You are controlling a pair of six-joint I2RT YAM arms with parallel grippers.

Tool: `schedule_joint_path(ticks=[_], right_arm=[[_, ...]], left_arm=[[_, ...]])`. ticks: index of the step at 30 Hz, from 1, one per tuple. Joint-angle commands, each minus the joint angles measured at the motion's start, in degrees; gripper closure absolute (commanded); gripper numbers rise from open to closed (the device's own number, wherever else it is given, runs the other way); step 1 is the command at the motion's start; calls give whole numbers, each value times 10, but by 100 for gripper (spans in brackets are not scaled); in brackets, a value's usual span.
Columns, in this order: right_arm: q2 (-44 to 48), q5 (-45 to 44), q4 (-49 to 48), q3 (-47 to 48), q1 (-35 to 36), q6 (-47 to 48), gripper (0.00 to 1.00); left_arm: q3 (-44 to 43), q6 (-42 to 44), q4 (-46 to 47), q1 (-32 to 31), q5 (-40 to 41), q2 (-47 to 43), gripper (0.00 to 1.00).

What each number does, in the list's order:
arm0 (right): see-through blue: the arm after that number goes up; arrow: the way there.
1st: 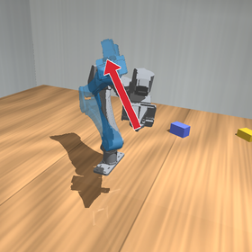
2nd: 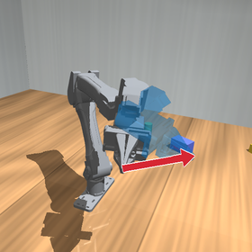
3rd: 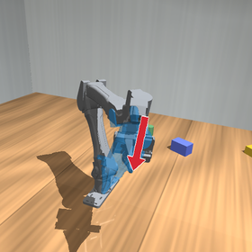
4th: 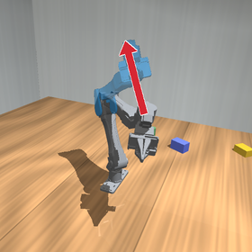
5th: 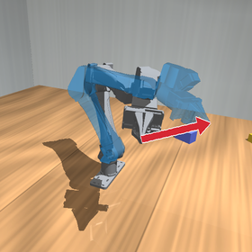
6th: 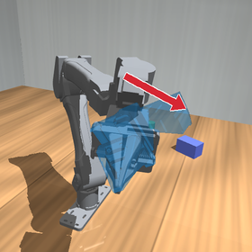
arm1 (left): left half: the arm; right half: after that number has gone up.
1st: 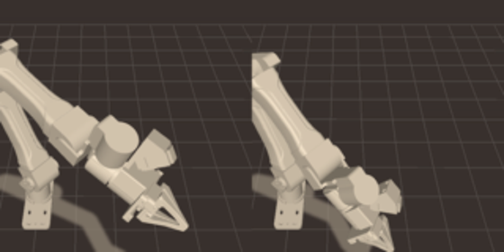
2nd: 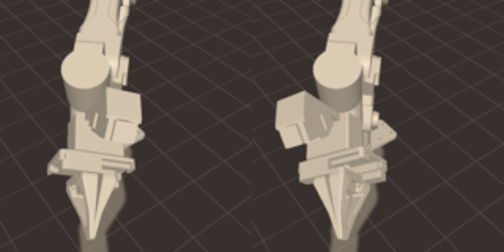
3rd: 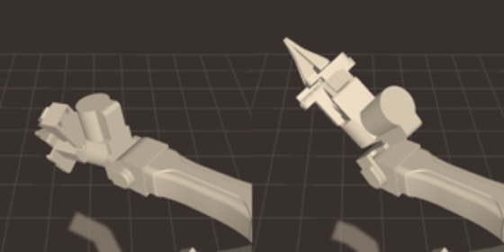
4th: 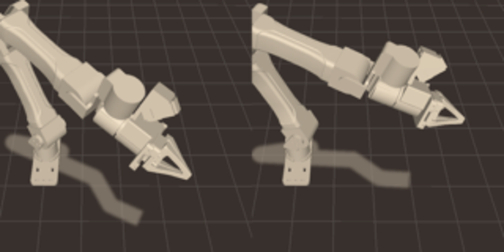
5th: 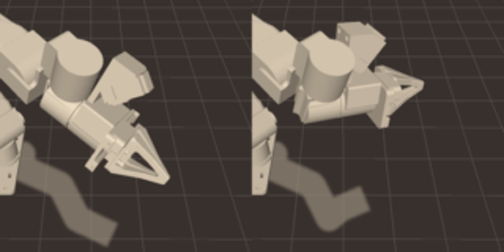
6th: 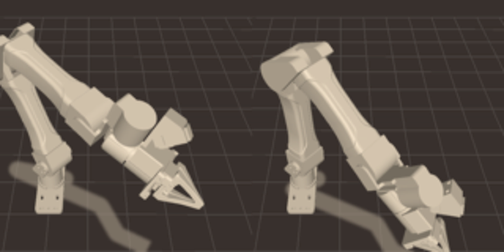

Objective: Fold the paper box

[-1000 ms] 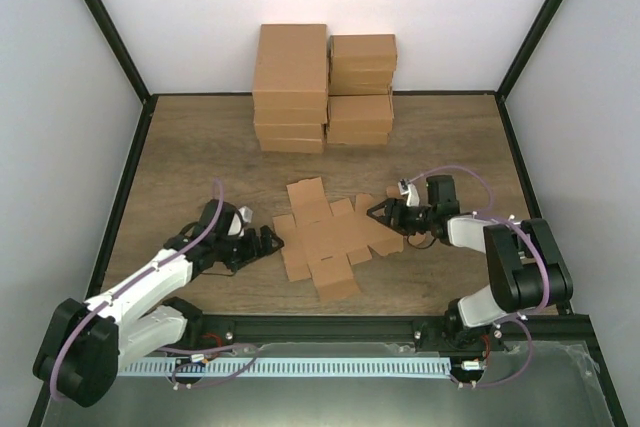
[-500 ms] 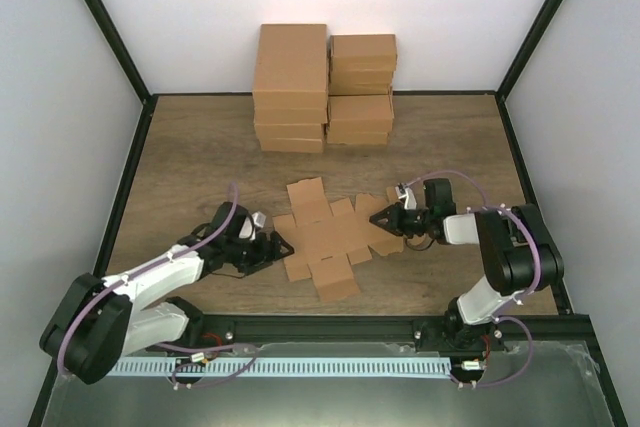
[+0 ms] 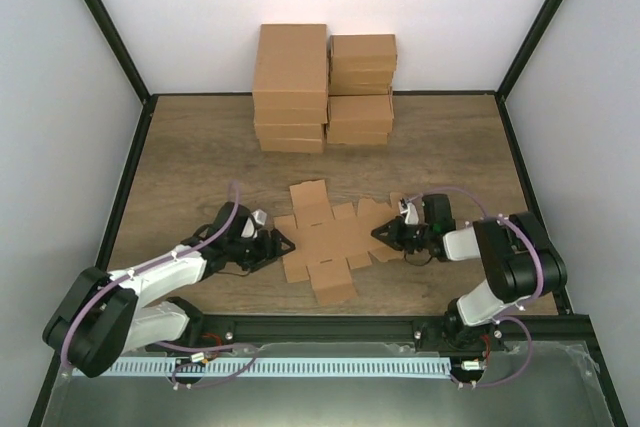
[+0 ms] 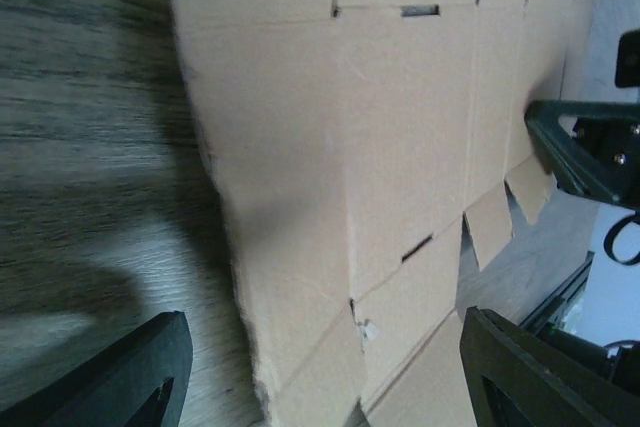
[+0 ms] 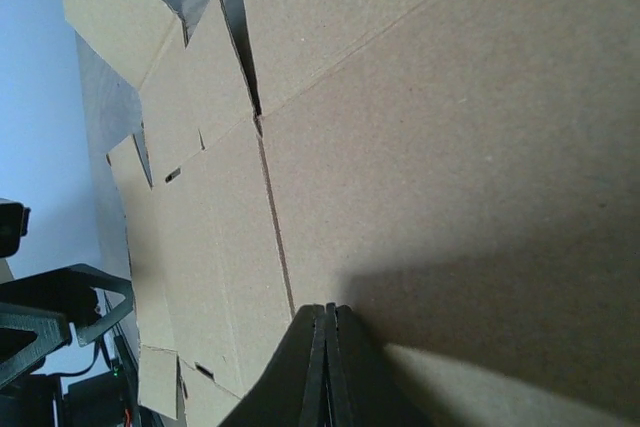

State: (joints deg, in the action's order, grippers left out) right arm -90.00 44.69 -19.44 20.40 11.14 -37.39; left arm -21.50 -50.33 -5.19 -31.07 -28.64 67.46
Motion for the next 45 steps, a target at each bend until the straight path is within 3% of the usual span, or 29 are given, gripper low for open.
schedule_joint_path(ticks=[1, 8, 14, 28, 33, 41, 45], right_arm=[[28, -47, -43, -50, 17, -62, 99], [40, -61, -45, -56, 38, -80, 99], [46, -62, -35, -48, 42, -77, 99], [57, -58, -25, -41, 49, -69, 99], [64, -61, -16, -38, 50, -65, 99], [70, -63, -9, -36, 50, -62, 99], [70, -63, -8, -35, 51, -60, 99]], left_arm=[[27, -28, 50, -2, 0, -7, 27], [30, -32, 57, -2, 1, -14, 42], [28, -41, 65, -2, 6, -18, 63], [-1, -18, 23, -2, 44, -10, 72], [0, -17, 34, -2, 43, 6, 72], [4, -7, 42, -2, 47, 35, 48], [11, -8, 59, -2, 41, 51, 50]])
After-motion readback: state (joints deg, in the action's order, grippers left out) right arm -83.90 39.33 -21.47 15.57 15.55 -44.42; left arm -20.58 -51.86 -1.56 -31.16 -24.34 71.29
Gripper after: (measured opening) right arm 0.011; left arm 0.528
